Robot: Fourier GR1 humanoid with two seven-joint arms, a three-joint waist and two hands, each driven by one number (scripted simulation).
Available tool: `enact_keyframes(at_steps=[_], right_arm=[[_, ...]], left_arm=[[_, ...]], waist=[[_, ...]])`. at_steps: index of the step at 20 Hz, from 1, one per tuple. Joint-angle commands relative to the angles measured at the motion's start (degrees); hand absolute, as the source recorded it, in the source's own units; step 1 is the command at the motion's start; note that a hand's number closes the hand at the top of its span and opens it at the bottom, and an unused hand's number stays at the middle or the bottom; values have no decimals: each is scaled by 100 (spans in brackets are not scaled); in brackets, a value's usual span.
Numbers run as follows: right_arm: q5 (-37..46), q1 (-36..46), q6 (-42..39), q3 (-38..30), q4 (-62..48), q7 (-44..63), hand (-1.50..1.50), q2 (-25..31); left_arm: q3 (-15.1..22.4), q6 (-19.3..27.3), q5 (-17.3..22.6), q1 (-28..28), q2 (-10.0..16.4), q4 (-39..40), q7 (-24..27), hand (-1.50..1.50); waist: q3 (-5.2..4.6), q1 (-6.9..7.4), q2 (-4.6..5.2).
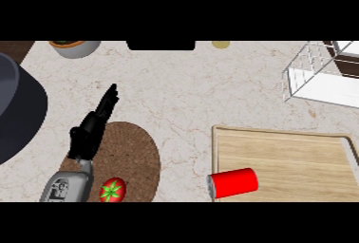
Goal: Pick the bell pepper from the tray and place it in the tiered shelf
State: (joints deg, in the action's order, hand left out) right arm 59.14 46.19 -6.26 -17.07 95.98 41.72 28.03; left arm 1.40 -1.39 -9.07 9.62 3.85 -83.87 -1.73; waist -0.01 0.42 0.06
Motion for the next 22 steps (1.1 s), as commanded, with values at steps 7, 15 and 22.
enact_keyframes(at_steps=[7,15,22], right_arm=[[514,83,1323,126,-1888,-1168,150,447],[163,546,2689,-272,-3372,-1967,150,371],[-1308,704,3006,-954,-3902,-3146,150,469]], left_arm=[[-114,-228,127,-62,177,-101,-37,0],[-58,37,-91,195,5,152,-24,0],[-70,-44,16,92,-30,124,46,0]], waist=[[0,74,19],[3,46,18],[2,28,15]])
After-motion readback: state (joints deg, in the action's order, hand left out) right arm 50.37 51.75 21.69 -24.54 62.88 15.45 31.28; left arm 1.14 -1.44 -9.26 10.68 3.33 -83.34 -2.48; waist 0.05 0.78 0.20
